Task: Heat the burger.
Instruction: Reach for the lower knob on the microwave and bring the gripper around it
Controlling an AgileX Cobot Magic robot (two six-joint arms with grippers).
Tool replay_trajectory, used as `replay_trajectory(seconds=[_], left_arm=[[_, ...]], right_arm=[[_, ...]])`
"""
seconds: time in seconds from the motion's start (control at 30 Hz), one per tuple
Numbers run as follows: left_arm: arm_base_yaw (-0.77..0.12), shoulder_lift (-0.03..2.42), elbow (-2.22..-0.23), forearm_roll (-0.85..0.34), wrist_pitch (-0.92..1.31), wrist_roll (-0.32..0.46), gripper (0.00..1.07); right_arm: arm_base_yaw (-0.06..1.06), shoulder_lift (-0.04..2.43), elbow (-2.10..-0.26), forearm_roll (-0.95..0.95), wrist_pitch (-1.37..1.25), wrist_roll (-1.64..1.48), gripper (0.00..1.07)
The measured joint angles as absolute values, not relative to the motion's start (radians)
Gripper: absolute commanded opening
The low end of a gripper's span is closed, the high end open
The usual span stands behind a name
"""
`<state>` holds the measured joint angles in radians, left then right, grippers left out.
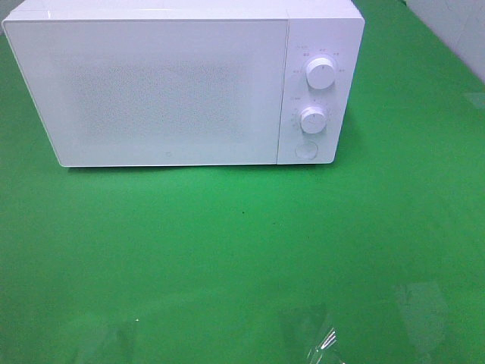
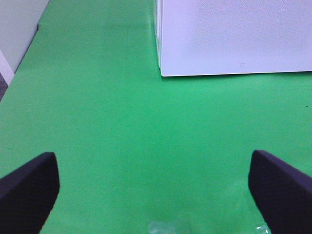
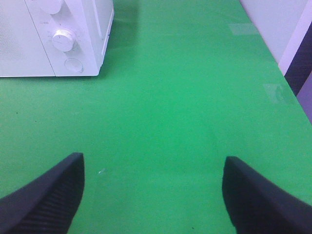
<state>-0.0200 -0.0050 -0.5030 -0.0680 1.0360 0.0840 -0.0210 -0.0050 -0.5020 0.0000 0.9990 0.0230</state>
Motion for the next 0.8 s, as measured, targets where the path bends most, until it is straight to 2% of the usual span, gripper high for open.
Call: replay_trajectory(seconds=[0.43, 0.67, 0.8], left_arm=[[-0.020, -0.005, -0.503, -0.068, 1.036, 0.084, 1.05], [-0.020, -0.005, -0.503, -0.068, 1.036, 0.084, 1.05], [-0.020, -0.005, -0.503, -0.068, 1.036, 0.084, 1.05]], right_arm=[[-0.021, 0.112, -0.551, -0.005, 0.899, 0.023, 0.76], [-0.021, 0.227, -0.551, -0.006, 0.733, 0.023, 0.76], [-0.021, 0.326, -0.501, -0.007, 0.546, 0.023, 0.76]])
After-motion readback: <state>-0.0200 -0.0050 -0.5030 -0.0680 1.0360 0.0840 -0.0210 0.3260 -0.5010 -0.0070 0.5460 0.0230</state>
